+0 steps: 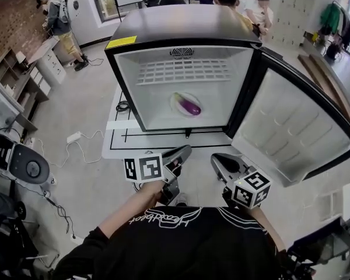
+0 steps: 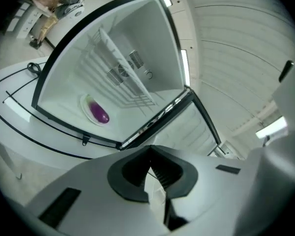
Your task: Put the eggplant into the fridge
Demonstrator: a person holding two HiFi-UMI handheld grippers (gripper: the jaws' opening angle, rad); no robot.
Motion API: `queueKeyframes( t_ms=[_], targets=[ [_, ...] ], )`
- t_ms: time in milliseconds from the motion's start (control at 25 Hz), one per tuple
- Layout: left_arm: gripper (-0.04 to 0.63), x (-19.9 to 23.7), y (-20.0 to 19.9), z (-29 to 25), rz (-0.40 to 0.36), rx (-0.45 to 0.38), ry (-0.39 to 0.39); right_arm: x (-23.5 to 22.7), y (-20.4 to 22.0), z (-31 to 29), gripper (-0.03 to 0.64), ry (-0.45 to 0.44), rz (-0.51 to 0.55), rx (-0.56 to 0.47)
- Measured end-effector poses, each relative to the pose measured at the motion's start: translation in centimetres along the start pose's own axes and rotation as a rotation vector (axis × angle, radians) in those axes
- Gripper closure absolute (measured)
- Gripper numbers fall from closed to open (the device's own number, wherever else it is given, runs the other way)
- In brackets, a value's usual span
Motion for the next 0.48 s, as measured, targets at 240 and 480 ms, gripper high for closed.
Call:
queueKeyframes(
  t_ms=[240, 480],
  targets=[
    [0.588, -6.3, 5.4, 3.2, -0.298, -0.042, -0.010, 3.9, 2.1, 5.3, 0.611, -0.056, 0.072, -0.024],
    [0.588, -12.4, 12.1, 6.2, -0.514, -0.085, -0.012, 8.8, 4.6, 10.4, 0.611, -0.131, 0.143, -0.029]
  ],
)
Point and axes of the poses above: the fingertips, and each gripper's own axes: z backward along the fingers, x to its left, y out of its underside, the point moved 3 cm from there along z, backward along the fingers, and after that the axes turned 12 degrees about x, right-handed, at the moved point
